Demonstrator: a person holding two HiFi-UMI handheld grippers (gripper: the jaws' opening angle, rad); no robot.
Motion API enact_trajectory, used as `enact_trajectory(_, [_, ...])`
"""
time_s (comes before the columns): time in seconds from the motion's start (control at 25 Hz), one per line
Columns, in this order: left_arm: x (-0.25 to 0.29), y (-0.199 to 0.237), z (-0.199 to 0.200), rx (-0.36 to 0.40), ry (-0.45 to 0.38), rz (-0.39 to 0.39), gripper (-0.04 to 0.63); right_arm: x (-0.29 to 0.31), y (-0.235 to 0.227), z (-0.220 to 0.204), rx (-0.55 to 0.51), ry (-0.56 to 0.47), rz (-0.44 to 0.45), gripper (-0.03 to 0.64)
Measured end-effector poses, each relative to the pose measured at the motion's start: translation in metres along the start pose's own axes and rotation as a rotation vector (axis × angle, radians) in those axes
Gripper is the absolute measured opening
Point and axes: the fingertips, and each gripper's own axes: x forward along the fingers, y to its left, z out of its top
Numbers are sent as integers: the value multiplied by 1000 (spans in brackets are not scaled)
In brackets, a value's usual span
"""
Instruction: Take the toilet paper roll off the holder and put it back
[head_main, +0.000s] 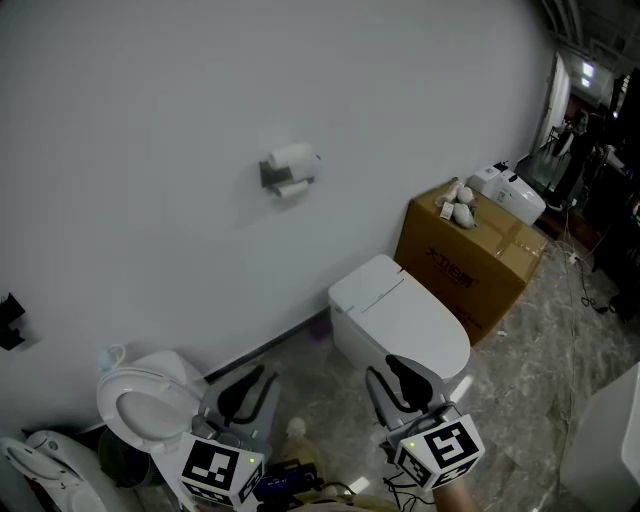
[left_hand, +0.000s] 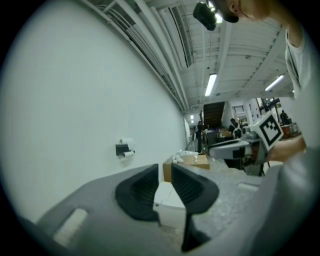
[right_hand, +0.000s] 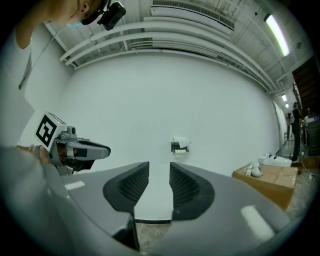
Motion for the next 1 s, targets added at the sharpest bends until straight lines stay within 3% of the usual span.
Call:
enact_trajectory(0.36, [43,36,1,24,-3,-16,71,49,-26,-2,-5,7,-21,115])
enact_trajectory(1.0, [139,140,11,19,15,-22,71,175,-72,12,1,32,-32,115])
